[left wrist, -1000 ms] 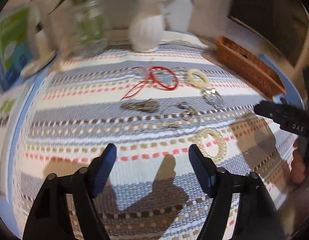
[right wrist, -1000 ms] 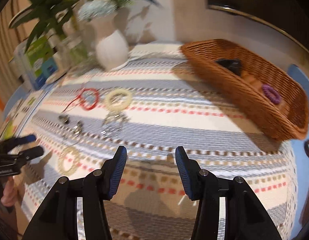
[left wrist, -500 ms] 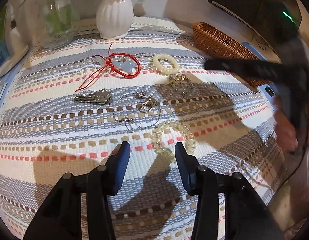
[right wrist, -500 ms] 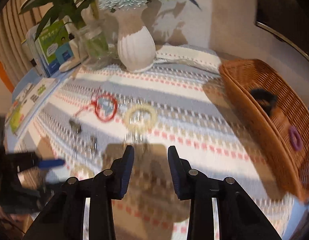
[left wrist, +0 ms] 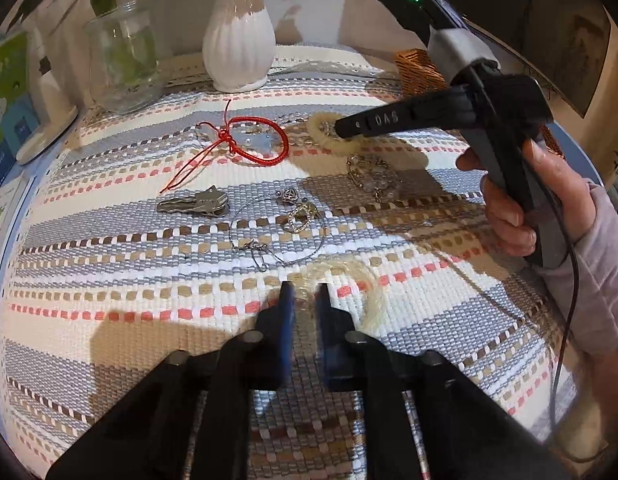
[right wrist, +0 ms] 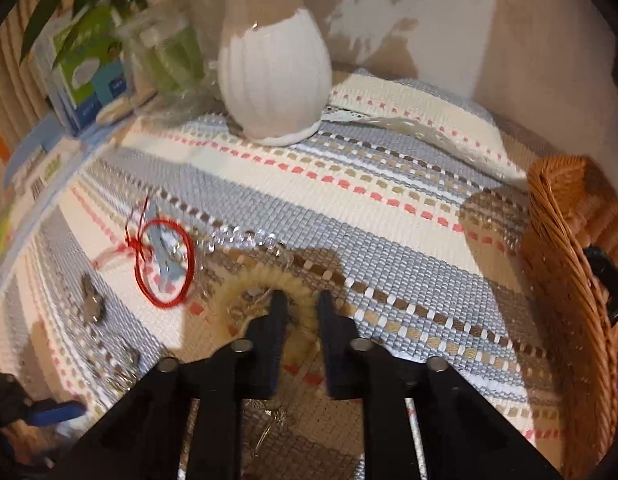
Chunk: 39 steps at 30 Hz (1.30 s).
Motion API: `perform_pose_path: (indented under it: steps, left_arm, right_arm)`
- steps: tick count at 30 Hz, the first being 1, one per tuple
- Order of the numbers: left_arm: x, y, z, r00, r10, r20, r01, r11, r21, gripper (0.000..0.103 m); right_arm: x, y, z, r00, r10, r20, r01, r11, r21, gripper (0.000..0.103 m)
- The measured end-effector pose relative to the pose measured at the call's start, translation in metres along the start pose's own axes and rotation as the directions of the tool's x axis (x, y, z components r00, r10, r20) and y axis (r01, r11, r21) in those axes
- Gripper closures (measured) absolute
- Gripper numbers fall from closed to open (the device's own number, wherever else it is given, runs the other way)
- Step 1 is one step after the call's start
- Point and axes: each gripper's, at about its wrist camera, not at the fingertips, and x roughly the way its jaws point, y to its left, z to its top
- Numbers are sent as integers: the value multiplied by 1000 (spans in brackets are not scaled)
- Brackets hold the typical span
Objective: Organize jewelry
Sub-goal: 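Grasp a clear beaded bracelet with the left tool while the right tool grasps the cream bracelet, then carry both bracelets into the wicker basket and open both tools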
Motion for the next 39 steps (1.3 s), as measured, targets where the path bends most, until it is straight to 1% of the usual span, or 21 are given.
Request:
perform_pose_path:
  steps: [3, 4, 13, 15, 18, 21, 22, 24, 27, 29, 31, 34, 36, 37, 39]
  left_arm:
    - [-5, 3, 0, 1000, -27, 9, 27, 999, -18, 96]
    - [-8, 4, -1, 999, -37, 15, 37, 999, -22, 96]
    - [-41, -5, 6, 991, -103, 90, 104, 994, -12, 96]
    - [-47, -12, 9, 989, -108, 98, 108, 994, 5, 96]
    - [-53, -26, 25, 987, -104, 121, 99, 994, 51, 96]
    - [-59, -46, 42, 982, -126, 141, 112, 989, 98, 96]
    - [-59, -54, 52, 981, -130, 146, 113, 987, 117, 96]
    - [-56, -68, 69, 977, -145, 155, 122, 982, 144, 96]
    - [-49, -90, 101, 969, -188, 158, 159, 971, 180, 96]
    - [-42, -107, 122, 964, -212, 159, 178, 963, 204, 96]
    - [-27, -126, 149, 957, -246, 152, 208, 952, 226, 96]
    - [-10, -154, 179, 945, -294, 143, 252, 935, 251, 96]
    - [5, -171, 194, 936, -332, 118, 295, 921, 254, 96]
    - [15, -179, 200, 934, -340, 108, 305, 918, 255, 96]
    - [35, -196, 207, 939, -332, 91, 298, 917, 266, 96]
  right_arm:
    - [-5, 6, -3, 999, -48, 9, 48, 999, -23, 92]
    - [-8, 5, -4, 999, -51, 13, 51, 998, -19, 92]
    - [-76, -25, -24, 993, -34, 114, 25, 996, 80, 92]
    - [-93, -32, -30, 990, -35, 133, 21, 994, 103, 92]
    - [-122, -45, -40, 985, -45, 169, 21, 990, 141, 92]
    - [-155, -61, -52, 974, -86, 211, 46, 982, 186, 92]
    - [-162, -67, -55, 971, -99, 219, 54, 978, 201, 92]
    - [-179, -85, -62, 963, -141, 229, 82, 965, 250, 92]
    - [-201, -119, -74, 950, -198, 241, 108, 934, 340, 92]
    - [-209, -142, -82, 940, -252, 231, 146, 907, 396, 92]
    - [-211, -166, -91, 932, -304, 194, 187, 868, 460, 92]
    - [-203, -199, -101, 937, -325, 130, 205, 810, 549, 92]
    - [-193, -218, -105, 940, -329, 91, 213, 775, 594, 92]
    - [-187, -227, -107, 943, -325, 75, 213, 760, 614, 92]
    - [-177, -240, -108, 947, -317, 58, 209, 743, 636, 92]
